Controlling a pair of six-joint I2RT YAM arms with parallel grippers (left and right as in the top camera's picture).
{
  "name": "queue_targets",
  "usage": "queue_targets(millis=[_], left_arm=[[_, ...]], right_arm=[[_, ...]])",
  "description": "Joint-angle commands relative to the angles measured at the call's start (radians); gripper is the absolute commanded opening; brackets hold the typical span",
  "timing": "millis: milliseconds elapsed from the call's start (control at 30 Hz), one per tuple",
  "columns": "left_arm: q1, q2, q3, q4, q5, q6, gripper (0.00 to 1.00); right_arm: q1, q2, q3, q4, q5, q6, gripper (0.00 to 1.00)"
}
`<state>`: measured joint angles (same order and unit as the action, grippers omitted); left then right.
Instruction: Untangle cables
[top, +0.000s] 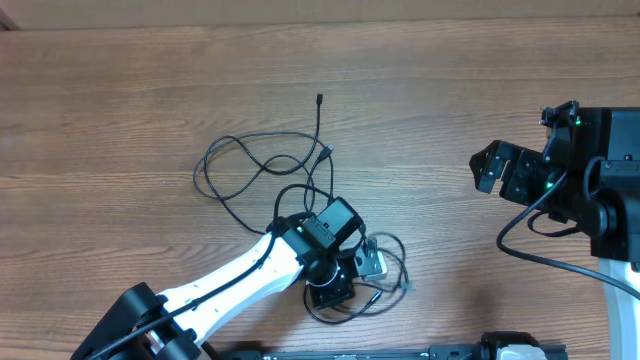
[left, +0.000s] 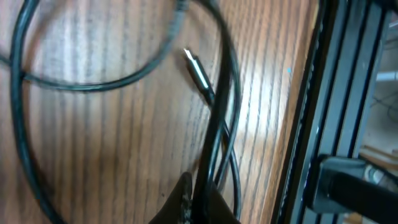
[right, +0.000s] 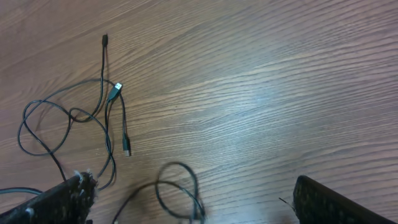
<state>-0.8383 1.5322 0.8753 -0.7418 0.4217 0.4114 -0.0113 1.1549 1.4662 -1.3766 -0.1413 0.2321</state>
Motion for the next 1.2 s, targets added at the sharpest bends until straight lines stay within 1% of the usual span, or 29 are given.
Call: queue_targets(millis=[0, 33, 133, 200, 300, 367, 467, 533, 567, 600, 633, 700, 733, 800, 900, 967, 1000, 1100, 1167], left_arm=[[0.016, -0.023, 0.232, -0.003, -0.015, -0.123, 0.04], [0.032, -0.03, 0.353, -0.005, -0.031, -0.148, 0.04], [0.063, -0.031, 0.567, 0.002, -0.079, -0.196, 0.04], [0.092, -0.031, 0.732, 0.044, -0.089, -0.23, 0.04], [0.116, -0.031, 0.869, 0.108, -0.089, -0.283, 0.04], [0.127, -0.031, 0.933, 0.16, -0.09, -0.319, 0.04], [0.141, -0.031, 0.959, 0.217, -0.113, -0.33, 0.04], [0.159, -0.031, 0.959, 0.214, -0.249, -0.401, 0.04], [0.163, -0.029, 0.959, 0.206, -0.28, -0.424, 0.04], [0.166, -0.029, 0.959, 0.19, -0.307, -0.457, 0.11], [0.166, -0.029, 0.959, 0.17, -0.303, -0.461, 0.37], [0.164, -0.029, 0.959, 0.119, -0.291, -0.461, 0.74], [0.165, -0.029, 0.959, 0.09, -0.291, -0.461, 0.87], [0.165, -0.029, 0.959, 0.032, -0.301, -0.461, 1.0], [0.166, -0.029, 0.959, -0.077, -0.423, -0.494, 1.0], [0.175, -0.029, 0.959, -0.196, -0.61, -0.614, 1.0], [0.192, -0.029, 0.958, -0.258, -0.671, -0.674, 1.0], [0.254, -0.029, 0.958, -0.361, -0.686, -0.756, 1.0], [0.306, -0.029, 0.958, -0.409, -0.663, -0.764, 1.0]], right_arm=[[0.003, -0.003, 0.011, 0.005, 0.01, 0.003, 1.0], [0.003, -0.003, 0.011, -0.001, 0.01, 0.003, 1.0], [0.003, -0.003, 0.01, -0.013, 0.01, 0.003, 1.0], [0.003, -0.003, 0.01, -0.018, 0.011, -0.005, 1.0], [0.004, -0.001, 0.01, -0.018, 0.01, -0.016, 1.0], [0.004, 0.008, 0.01, -0.02, 0.01, -0.027, 1.0], [0.004, 0.021, 0.01, -0.02, 0.01, -0.027, 1.0], [0.004, 0.031, 0.01, -0.02, 0.01, -0.027, 1.0], [0.004, 0.032, 0.01, -0.021, 0.01, -0.027, 1.0], [0.004, 0.032, 0.01, -0.02, 0.01, -0.027, 1.0], [0.004, 0.032, 0.01, -0.02, 0.01, -0.027, 1.0], [0.003, 0.032, 0.01, -0.018, 0.01, -0.027, 1.0], [0.003, 0.032, 0.01, -0.018, 0.01, -0.027, 1.0], [0.004, 0.032, 0.01, -0.016, 0.01, -0.027, 1.0], [0.004, 0.032, 0.01, -0.017, 0.01, -0.027, 1.0], [0.004, 0.034, 0.01, -0.015, 0.01, -0.027, 1.0], [0.004, 0.038, 0.01, -0.012, 0.01, -0.027, 1.0], [0.004, 0.062, 0.01, 0.006, 0.009, -0.026, 1.0], [0.004, 0.099, 0.01, 0.016, 0.005, -0.012, 1.0]])
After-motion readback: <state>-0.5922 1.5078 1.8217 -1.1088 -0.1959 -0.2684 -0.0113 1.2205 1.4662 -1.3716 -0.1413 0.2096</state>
